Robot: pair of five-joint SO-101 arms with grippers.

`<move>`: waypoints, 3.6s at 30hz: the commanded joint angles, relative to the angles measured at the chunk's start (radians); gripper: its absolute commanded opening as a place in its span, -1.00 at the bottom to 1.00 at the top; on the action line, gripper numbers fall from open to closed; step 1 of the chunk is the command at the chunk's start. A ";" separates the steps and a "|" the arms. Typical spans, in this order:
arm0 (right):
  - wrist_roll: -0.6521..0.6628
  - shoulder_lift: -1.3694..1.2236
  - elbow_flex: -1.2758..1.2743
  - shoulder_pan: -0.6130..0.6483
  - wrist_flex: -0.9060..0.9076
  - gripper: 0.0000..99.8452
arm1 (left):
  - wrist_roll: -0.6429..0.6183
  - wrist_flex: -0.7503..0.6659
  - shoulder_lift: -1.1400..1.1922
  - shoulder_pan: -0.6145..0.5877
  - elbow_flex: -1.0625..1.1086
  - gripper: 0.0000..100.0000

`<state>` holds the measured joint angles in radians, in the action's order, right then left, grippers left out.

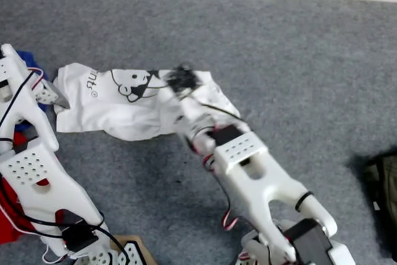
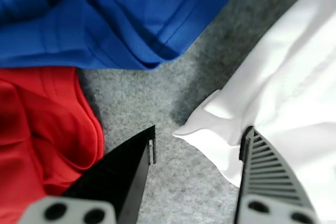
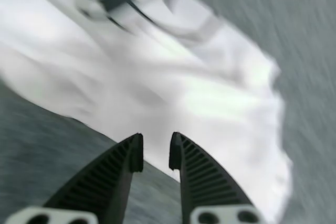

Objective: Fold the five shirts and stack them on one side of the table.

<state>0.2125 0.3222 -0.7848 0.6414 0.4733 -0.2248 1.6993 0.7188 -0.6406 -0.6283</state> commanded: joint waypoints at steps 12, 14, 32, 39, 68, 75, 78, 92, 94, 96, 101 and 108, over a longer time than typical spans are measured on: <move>0.009 -0.295 0.358 0.300 0.031 -0.80 | -0.008 -0.057 -0.065 0.091 0.044 -0.47; 0.006 -0.358 0.440 0.300 0.031 -0.80 | -0.008 -0.080 -0.068 0.091 0.042 -0.47; 0.006 -0.476 0.607 0.346 0.031 -0.80 | -0.009 -0.238 -0.070 0.134 -0.091 -0.97; 0.012 -0.478 0.608 0.318 0.030 -0.78 | -0.011 -0.236 -0.071 0.197 -0.199 -0.97; 0.014 -0.478 0.602 0.150 0.030 -0.56 | -0.255 -0.103 -0.016 0.236 -0.340 -0.88; 0.014 -0.492 0.599 0.154 0.031 -0.56 | -0.209 -0.103 -0.027 0.234 -0.341 -0.20; 0.014 -0.541 0.607 0.156 0.031 -0.56 | -0.209 -0.095 -0.051 0.216 -0.341 -0.10; 0.014 -0.573 0.613 0.154 0.031 -0.56 | -0.203 0.063 -0.163 0.074 -0.236 -0.10; 0.014 -0.576 0.613 0.154 0.031 -0.56 | -0.192 0.063 -0.163 0.059 -0.154 -0.10; 0.014 -0.576 0.613 0.156 0.031 -0.56 | -0.117 0.061 -0.163 0.053 -0.059 -0.10; 0.014 -0.576 0.613 0.156 0.031 -0.56 | -0.038 0.052 -0.162 0.051 0.110 -0.24; 0.014 -0.576 0.613 0.156 0.031 -0.56 | -0.043 -0.161 -0.162 0.051 0.297 -0.33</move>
<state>0.2156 -0.2654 -0.2248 0.8071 0.5010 -0.2785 1.6103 0.6206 -0.5777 -0.3751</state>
